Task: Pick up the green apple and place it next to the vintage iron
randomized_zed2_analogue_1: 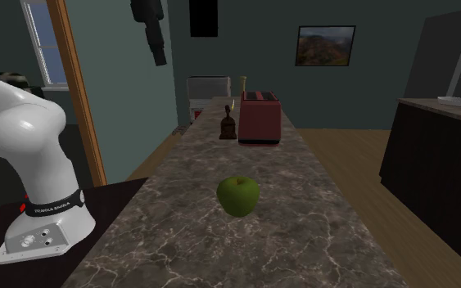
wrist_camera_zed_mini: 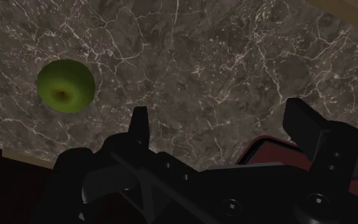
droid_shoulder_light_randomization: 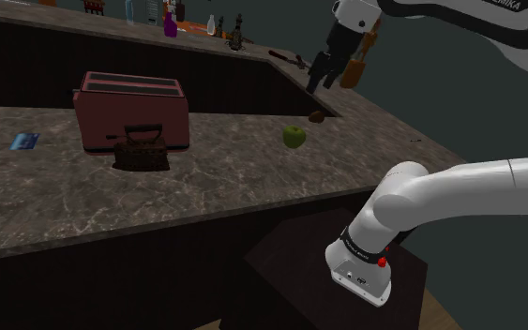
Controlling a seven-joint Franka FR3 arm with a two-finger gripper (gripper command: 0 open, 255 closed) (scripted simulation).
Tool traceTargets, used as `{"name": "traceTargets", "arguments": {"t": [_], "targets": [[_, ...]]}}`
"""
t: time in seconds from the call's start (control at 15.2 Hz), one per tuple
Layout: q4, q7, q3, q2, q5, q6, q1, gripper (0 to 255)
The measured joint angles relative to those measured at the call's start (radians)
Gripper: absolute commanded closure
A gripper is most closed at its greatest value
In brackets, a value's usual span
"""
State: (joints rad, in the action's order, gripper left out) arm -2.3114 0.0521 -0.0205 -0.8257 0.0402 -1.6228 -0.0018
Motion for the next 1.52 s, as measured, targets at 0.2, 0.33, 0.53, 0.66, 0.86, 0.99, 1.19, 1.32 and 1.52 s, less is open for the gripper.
{"name": "traceTargets", "arguments": {"t": [0.2,0.33,0.53,0.66,0.86,0.99,1.19,1.32,1.52], "targets": [[0.004,0.008,0.014,0.035,0.001,-0.020,-0.013,0],[0.008,0.014,0.040,0.090,0.005,-0.053,-0.034,0],[0.030,0.033,0.074,0.174,0.003,-0.087,-0.063,0],[0.044,0.034,0.106,0.234,0.005,-0.112,-0.085,0],[0.070,0.046,0.145,0.334,-0.002,-0.157,-0.110,0],[0.086,0.056,0.169,0.395,-0.011,-0.181,-0.126,0],[0.120,0.060,0.210,0.487,-0.026,-0.208,-0.151,0],[0.147,0.064,0.235,0.554,-0.041,-0.226,-0.165,0],[0.196,0.061,0.276,0.654,-0.069,-0.242,-0.191,0]]}}
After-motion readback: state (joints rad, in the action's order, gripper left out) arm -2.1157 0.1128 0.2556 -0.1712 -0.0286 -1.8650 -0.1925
